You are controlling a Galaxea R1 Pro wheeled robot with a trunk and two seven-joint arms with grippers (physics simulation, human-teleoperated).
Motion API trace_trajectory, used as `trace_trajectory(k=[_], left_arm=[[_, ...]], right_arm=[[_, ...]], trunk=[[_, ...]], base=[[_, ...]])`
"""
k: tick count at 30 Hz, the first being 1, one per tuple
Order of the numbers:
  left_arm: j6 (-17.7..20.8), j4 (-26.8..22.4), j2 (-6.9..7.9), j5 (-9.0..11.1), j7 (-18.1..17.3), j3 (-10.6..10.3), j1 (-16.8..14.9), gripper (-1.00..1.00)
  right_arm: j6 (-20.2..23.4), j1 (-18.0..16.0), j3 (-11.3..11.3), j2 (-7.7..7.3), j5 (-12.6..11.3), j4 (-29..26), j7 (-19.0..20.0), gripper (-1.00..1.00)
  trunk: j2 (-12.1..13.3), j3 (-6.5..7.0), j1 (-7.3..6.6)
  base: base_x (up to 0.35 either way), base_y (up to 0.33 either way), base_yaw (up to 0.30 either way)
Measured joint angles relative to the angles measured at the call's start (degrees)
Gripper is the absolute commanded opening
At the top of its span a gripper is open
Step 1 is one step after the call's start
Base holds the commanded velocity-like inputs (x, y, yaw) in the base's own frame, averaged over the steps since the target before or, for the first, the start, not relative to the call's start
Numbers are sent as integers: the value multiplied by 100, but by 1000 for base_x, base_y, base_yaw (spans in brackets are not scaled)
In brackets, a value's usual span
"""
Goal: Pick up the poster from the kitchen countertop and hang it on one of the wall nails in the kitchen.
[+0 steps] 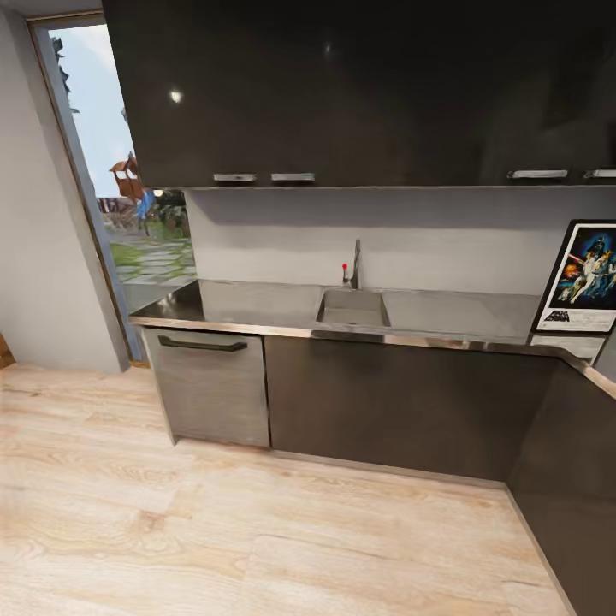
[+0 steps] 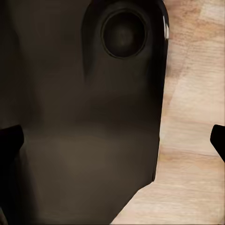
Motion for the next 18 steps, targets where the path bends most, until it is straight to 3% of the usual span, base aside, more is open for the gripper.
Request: trace_trajectory(k=[6, 18], left_arm=[[-15, -180, -187, -14, -3, -36, 128, 100], [-15, -192, -188, -14, -3, -35, 128, 100]], right_arm=[[-29, -196, -1, 41, -29, -128, 15, 100], [-29, -257, -1, 41, -29, -128, 15, 100]], trunk=[[1, 2, 0], [1, 2, 0]], base=[[0, 0, 0], [0, 0, 0]])
